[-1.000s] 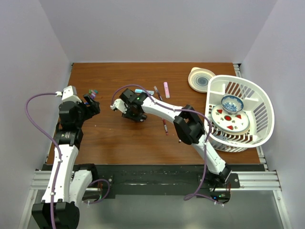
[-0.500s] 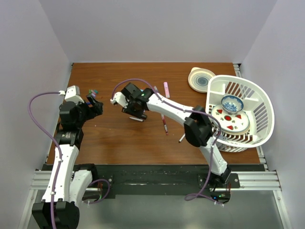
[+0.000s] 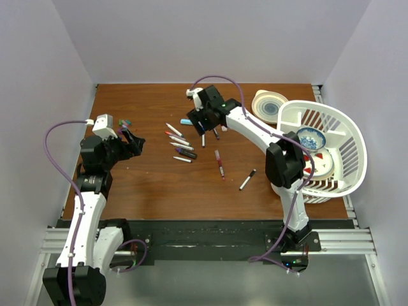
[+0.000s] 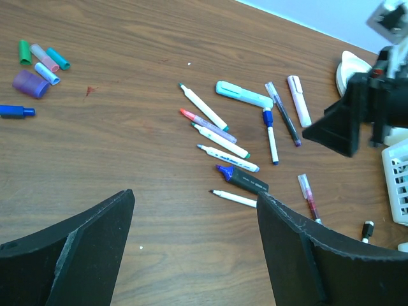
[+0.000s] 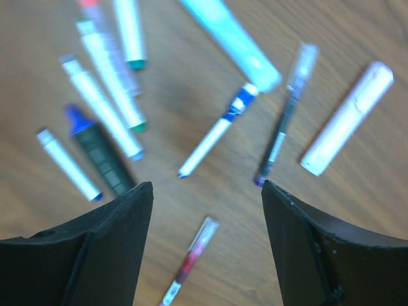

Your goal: Open the pen caps

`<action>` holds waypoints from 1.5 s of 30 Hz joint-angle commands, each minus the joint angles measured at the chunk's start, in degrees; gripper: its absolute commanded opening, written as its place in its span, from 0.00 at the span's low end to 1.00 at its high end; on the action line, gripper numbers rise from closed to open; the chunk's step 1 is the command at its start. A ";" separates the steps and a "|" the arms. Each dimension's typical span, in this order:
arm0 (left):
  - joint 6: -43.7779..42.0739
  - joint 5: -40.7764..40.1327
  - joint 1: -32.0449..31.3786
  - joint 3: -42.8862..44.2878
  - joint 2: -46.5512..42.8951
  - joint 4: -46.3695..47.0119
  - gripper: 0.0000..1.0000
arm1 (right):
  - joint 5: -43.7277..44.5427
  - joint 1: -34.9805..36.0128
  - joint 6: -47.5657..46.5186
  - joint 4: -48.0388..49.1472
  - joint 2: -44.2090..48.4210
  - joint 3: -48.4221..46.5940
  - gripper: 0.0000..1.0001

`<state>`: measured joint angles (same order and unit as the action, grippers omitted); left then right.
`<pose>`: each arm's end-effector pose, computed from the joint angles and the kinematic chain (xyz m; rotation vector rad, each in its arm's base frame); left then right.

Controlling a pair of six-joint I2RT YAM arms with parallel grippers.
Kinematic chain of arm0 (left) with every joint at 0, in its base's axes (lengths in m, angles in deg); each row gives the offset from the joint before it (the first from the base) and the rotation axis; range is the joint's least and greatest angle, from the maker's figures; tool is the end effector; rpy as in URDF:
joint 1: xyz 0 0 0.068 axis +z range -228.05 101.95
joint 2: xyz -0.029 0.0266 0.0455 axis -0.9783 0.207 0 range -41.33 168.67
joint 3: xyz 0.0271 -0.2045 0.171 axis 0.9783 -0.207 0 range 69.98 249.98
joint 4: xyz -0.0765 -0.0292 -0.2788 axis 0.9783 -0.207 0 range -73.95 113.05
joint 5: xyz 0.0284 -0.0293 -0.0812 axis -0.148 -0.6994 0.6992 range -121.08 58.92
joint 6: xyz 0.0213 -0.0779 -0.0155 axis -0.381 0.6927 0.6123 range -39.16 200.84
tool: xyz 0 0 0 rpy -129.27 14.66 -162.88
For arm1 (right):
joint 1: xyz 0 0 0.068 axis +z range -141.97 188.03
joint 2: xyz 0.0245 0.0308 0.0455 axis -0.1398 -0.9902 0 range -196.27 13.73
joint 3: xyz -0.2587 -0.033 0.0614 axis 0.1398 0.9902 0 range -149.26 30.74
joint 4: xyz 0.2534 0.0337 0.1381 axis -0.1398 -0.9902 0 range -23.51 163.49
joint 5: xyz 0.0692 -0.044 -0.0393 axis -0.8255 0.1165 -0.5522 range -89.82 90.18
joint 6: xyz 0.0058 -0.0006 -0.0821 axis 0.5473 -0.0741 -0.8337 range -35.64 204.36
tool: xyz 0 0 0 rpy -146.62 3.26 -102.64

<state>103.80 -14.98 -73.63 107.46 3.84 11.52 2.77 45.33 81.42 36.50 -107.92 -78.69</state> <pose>0.2544 -0.0003 0.2726 -0.2660 1.9039 -0.4856 0.4262 0.3205 0.2241 -0.8201 2.2982 0.2153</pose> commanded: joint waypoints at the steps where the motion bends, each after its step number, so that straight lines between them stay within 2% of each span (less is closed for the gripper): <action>1: -1.25 1.13 -0.21 -0.38 -0.69 2.65 0.83 | 0.05 0.05 8.74 3.68 -2.36 0.00 0.69; 6: -1.25 0.86 -0.12 -0.21 -1.22 2.56 0.83 | 0.57 0.05 9.44 3.25 -6.93 -3.77 0.56; 13: -1.43 0.16 -0.12 -0.21 -1.92 2.39 0.83 | 5.48 0.14 7.69 1.84 -13.09 -8.87 0.48; 19: -1.52 0.43 -0.12 -0.12 -1.66 2.48 0.83 | 6.73 0.06 7.25 1.57 -15.11 -8.70 0.45; 27: -1.43 1.48 -0.12 -0.21 -1.49 2.65 0.83 | 5.50 0.23 7.51 0.34 -16.78 -7.56 0.28; 32: -1.34 3.41 -0.12 -0.38 -1.05 3.44 0.83 | 6.20 0.14 7.86 1.04 -15.03 -3.78 0.18; 34: -1.34 4.03 -0.12 -0.56 -0.87 3.97 0.83 | 6.63 0.23 7.95 1.83 -13.54 -1.51 0.10; 38: -0.90 7.79 -0.12 -1.00 -0.43 5.46 0.83 | 6.20 0.14 7.69 3.77 -9.85 2.89 0.02; 40: -0.03 10.69 -0.12 -1.78 0.53 7.65 0.86 | 4.98 0.23 7.42 5.43 -7.48 5.96 0.00; 42: 0.68 18.50 -0.12 -2.58 1.50 10.20 0.88 | 0.59 0.14 6.90 6.75 -2.65 8.43 0.00; 45: 6.81 28.70 -0.12 -7.13 3.08 19.67 0.88 | -6.88 0.14 4.97 9.91 6.66 13.79 0.00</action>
<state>104.90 -1.49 -73.63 104.85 5.43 19.11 4.84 45.55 88.22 43.12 -113.43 -69.14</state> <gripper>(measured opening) 0.873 0.077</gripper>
